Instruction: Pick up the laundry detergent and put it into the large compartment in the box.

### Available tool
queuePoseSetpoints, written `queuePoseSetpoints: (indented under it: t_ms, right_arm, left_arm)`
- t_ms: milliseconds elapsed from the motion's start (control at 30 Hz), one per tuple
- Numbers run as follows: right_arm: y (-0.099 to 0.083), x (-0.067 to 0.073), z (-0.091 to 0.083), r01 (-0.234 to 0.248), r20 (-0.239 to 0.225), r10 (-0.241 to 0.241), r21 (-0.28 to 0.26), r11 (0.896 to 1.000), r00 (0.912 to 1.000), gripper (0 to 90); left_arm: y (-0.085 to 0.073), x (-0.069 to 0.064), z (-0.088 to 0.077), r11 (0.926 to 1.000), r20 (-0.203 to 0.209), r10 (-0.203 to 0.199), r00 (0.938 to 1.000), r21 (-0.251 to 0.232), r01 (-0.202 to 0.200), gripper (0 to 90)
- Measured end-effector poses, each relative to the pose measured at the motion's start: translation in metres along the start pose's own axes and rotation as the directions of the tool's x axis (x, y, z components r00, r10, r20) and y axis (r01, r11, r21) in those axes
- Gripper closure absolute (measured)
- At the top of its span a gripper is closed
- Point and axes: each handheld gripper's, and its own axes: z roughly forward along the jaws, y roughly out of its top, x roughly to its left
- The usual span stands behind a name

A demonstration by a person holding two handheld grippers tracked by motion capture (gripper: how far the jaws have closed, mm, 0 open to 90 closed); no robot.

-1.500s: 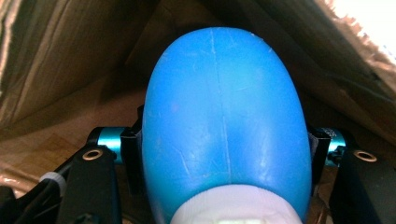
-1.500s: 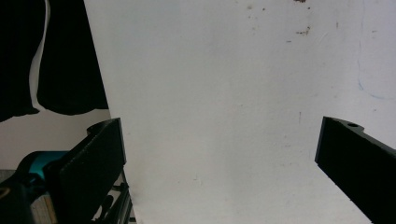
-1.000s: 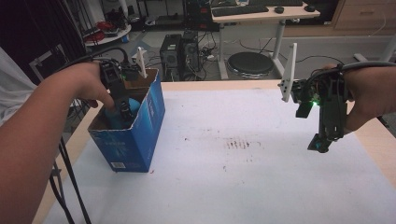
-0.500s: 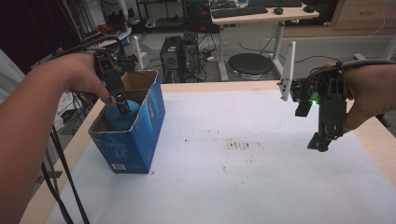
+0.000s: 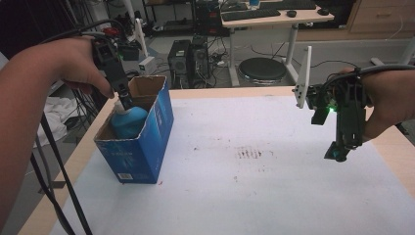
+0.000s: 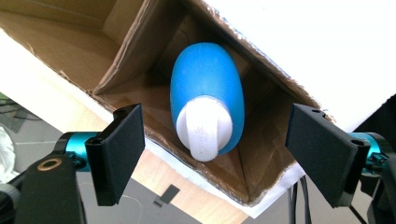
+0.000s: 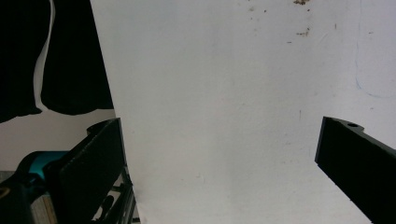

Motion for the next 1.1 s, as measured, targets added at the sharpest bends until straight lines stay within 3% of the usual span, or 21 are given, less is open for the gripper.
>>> queuePoseSetpoints:
  t_ms: [67, 167, 333, 533, 633, 967, 1100]
  right_arm:
    - [0.001, 0.000, -0.001, 0.001, 0.001, -0.001, -0.002, 1.000, 1.0000, 0.8]
    - [0.001, 0.001, -0.001, 0.003, 0.001, -0.003, -0.001, 1.000, 1.0000, 0.8]
    - [0.003, 0.000, -0.001, -0.001, 0.003, 0.001, -0.001, 1.000, 1.0000, 0.8]
    - [0.006, 0.000, -0.003, 0.010, 0.003, -0.010, -0.002, 1.000, 0.9999, 0.8]
    - [0.008, 0.000, -0.004, 0.002, 0.006, -0.002, 0.000, 1.000, 1.0000, 0.8]
    - [0.012, 0.002, -0.008, 0.007, 0.009, -0.007, 0.000, 1.000, 0.9999, 0.8]
    - [0.012, 0.002, -0.008, 0.011, 0.008, -0.011, -0.001, 1.000, 0.9999, 0.8]
  left_arm:
    - [0.001, -0.003, -0.003, 0.9999, -0.004, -0.002, 1.0000, -0.012, 0.002, 17.1]
    - [0.003, -0.009, -0.007, 0.9995, 0.018, 0.025, 0.9995, -0.019, -0.025, 16.4]
    - [0.007, -0.017, -0.011, 0.9981, 0.014, 0.060, 0.9981, -0.017, -0.059, 14.0]
    - [0.017, -0.036, -0.015, 0.9905, 0.017, 0.137, 0.9904, -0.013, -0.137, 10.7]
    - [0.024, -0.047, -0.012, 0.9835, 0.016, 0.180, 0.9835, -0.013, -0.180, 10.2]
    - [0.044, -0.075, 0.006, 0.9487, 0.048, 0.314, 0.9482, 0.024, -0.315, 4.7]
    - [0.050, -0.085, 0.012, 0.9394, 0.023, 0.341, 0.9399, 0.033, -0.341, 2.1]
